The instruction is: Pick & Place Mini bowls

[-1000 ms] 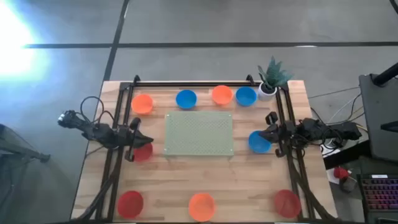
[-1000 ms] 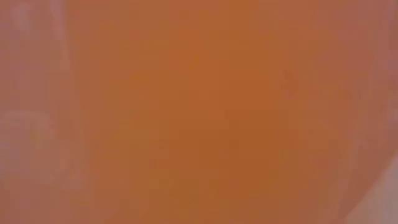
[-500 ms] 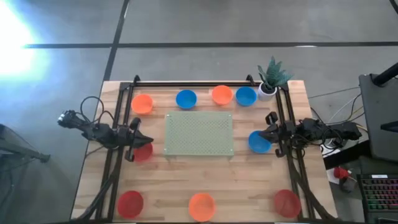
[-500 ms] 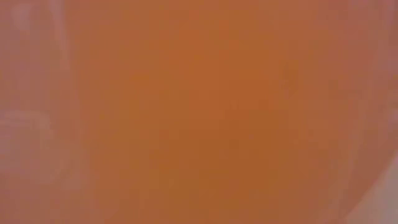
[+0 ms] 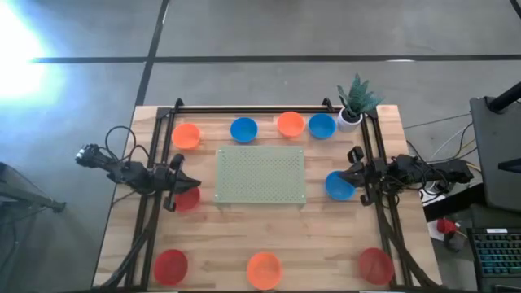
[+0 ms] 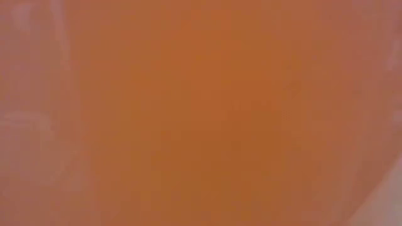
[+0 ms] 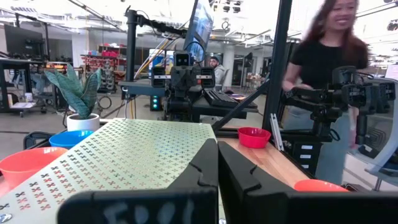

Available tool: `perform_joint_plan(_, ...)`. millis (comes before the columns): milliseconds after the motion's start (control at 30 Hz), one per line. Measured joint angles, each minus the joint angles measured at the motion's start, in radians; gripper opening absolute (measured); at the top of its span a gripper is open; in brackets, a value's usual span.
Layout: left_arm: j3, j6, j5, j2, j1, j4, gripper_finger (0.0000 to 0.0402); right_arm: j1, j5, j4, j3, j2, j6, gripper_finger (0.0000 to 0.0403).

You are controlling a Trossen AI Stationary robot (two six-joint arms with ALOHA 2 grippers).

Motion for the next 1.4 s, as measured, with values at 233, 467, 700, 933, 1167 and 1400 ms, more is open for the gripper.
perform_joint_plan(233,0.000,0.000,0.000,0.000,0.000,0.000,0.0000,0.000,0.000,0.000,0.000,0.000,0.001,0.0008)
perform_joint_plan(467,0.000,0.000,0.000,0.000,0.000,0.000,0.0000,0.000,0.000,0.000,0.000,0.000,0.000,0.0008)
perform_joint_plan(700,0.000,0.000,0.000,0.000,0.000,0.000,0.0000,0.000,0.000,0.000,0.000,0.000,0.001,0.0008)
perform_joint_plan(933,0.000,0.000,0.000,0.000,0.000,0.000,0.0000,0.000,0.000,0.000,0.000,0.000,0.023,0.0008)
perform_joint_plan(1167,0.000,0.000,0.000,0.000,0.000,0.000,0.0000,0.000,0.000,0.023,0.000,0.000,0.051,0.0008)
perform_joint_plan(1400,0.000,0.000,0.000,0.000,0.000,0.000,0.0000,0.000,0.142,0.162,0.000,0.000,-0.049,0.0008)
